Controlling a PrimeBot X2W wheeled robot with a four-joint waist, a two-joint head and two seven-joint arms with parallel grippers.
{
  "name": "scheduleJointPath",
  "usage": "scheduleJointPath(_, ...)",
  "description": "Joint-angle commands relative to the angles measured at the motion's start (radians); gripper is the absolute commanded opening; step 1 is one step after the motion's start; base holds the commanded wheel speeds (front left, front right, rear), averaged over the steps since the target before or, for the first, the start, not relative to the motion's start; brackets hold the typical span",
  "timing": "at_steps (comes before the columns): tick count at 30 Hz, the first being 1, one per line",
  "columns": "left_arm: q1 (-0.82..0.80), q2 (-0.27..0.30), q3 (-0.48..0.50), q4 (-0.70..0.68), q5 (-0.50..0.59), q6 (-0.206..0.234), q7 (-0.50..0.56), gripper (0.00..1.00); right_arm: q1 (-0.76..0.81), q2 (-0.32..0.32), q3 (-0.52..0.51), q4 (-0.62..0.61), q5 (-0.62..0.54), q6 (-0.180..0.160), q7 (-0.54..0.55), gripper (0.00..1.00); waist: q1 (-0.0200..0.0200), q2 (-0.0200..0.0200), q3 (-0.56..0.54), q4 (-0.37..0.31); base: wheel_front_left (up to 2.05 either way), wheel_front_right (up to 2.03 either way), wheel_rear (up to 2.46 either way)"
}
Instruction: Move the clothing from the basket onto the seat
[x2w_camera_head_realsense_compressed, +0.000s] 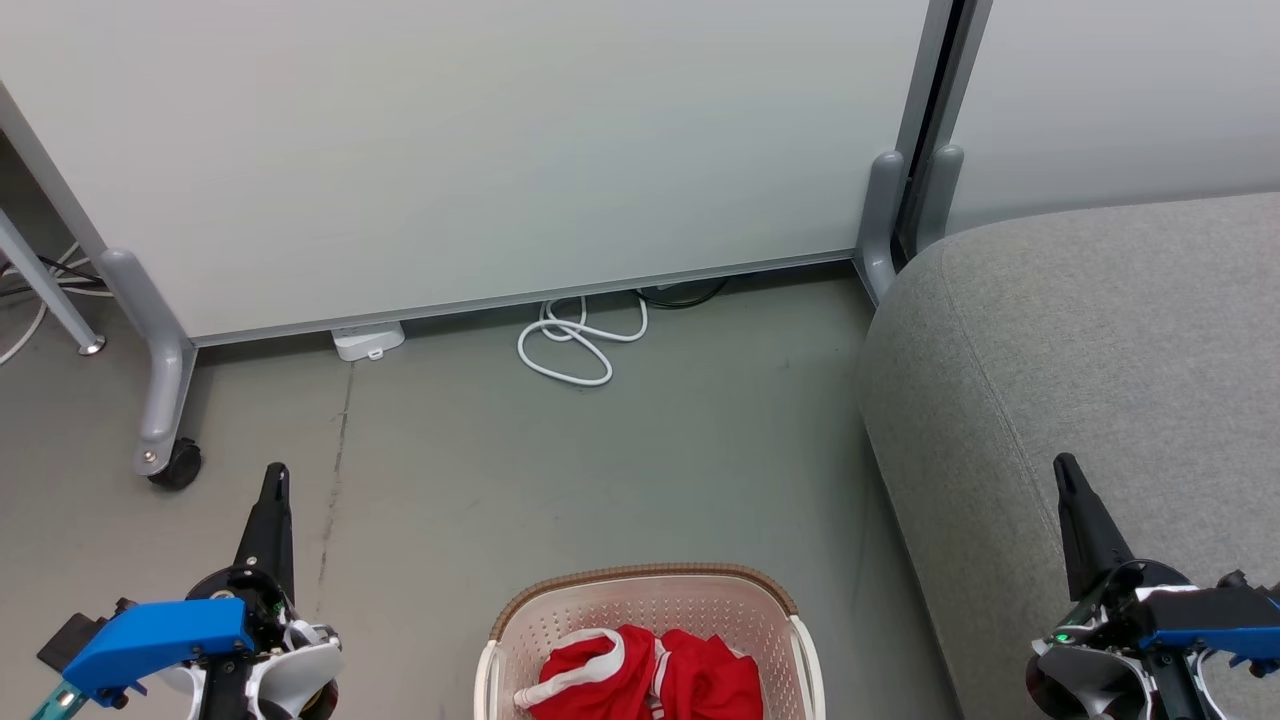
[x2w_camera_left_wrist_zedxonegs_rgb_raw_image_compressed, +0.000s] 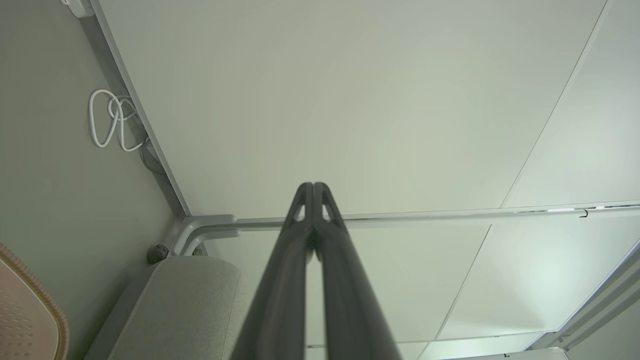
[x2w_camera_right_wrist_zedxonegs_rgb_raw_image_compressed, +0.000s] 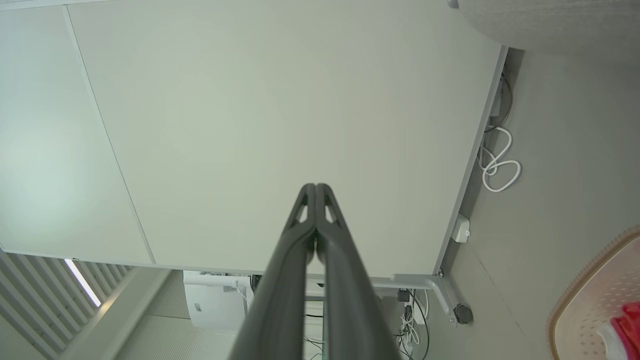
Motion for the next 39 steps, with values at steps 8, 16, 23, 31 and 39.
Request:
scheduleJointPath(8,-0.012,0.003,0.001,-0.004,-0.002,-0.005,0.003,0.00,-0.012,-0.005,-0.001,0.001,0.003,0.000,0.002,0.00,0.0000,-0.0001,0.000,0.000,0.00,0.00,0.00)
scheduleJointPath(16,0.036,-0.010,-0.001,0.036,0.000,0.000,-0.003,1.00,0.032,0.006,0.006,0.033,0.000,-0.002,-0.002,1.00,0.0000,-0.0001,0.000,0.000,0.00,0.00,0.00)
scheduleJointPath(23,0.048,-0.013,-0.020,0.033,0.006,0.000,-0.034,1.00,0.037,0.006,0.039,0.032,-0.011,-0.002,-0.033,1.00,0.0000,-0.0001,0.000,0.000,0.00,0.00,0.00)
scheduleJointPath(31,0.048,-0.011,-0.031,0.027,0.070,0.001,-0.072,1.00,0.032,0.005,0.061,0.023,-0.099,-0.001,-0.071,1.00,0.0000,-0.0001,0.001,0.000,0.00,0.00,0.00)
scheduleJointPath(39,0.050,-0.009,-0.051,0.012,0.243,0.015,-0.107,1.00,0.029,0.004,0.073,0.029,-0.285,-0.001,-0.106,1.00,0.0000,-0.0001,0.002,0.001,0.00,0.00,0.00)
